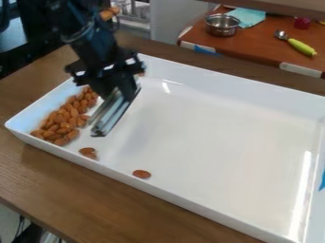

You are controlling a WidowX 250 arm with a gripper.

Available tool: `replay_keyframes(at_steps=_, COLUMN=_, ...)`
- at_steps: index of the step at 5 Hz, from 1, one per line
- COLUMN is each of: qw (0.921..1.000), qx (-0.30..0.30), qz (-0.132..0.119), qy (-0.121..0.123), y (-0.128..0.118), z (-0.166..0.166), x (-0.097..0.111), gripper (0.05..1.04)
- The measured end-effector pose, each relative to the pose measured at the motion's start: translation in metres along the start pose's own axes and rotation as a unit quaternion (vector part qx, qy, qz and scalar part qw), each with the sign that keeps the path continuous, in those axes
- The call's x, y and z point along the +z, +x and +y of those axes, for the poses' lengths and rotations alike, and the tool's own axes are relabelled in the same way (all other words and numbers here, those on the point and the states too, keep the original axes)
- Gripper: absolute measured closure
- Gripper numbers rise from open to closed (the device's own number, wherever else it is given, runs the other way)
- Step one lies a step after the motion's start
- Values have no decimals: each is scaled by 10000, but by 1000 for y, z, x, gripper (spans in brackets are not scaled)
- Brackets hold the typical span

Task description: Sweep into pile

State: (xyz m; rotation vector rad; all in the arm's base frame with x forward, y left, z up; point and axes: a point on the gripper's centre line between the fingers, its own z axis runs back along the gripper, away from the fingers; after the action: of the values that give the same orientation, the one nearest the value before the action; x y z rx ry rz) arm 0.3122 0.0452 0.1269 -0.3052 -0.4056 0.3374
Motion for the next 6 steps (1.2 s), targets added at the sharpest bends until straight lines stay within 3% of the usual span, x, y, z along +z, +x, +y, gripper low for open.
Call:
replay_keyframes(at_steps=1, qw=9999, qx=140, qz=61, qy=-18, y=-7, z=-26, x=3, gripper=708)
replay_keyframes(at_steps=2, qw=10000, qx=-25, qz=-62, qy=46, y=-16, z=-57, x=-5, gripper=708)
replay_keyframes(at_steps=3, qw=9996, qx=-172, qz=-163, qy=175, y=-32, z=-67, x=-21, gripper=708)
replay_keyframes(at_steps=4, qw=9987, qx=-306, qz=-258, qy=307, y=-50, z=-66, x=-36, gripper=708)
replay_keyframes(at_steps=5, qw=9970, qx=-432, qz=-477, qy=420, y=-50, z=-59, x=-41, gripper=708)
replay_keyframes(at_steps=6, qw=9963, qx=-516, qz=-507, qy=463, y=-50, z=-49, x=-42, gripper=708)
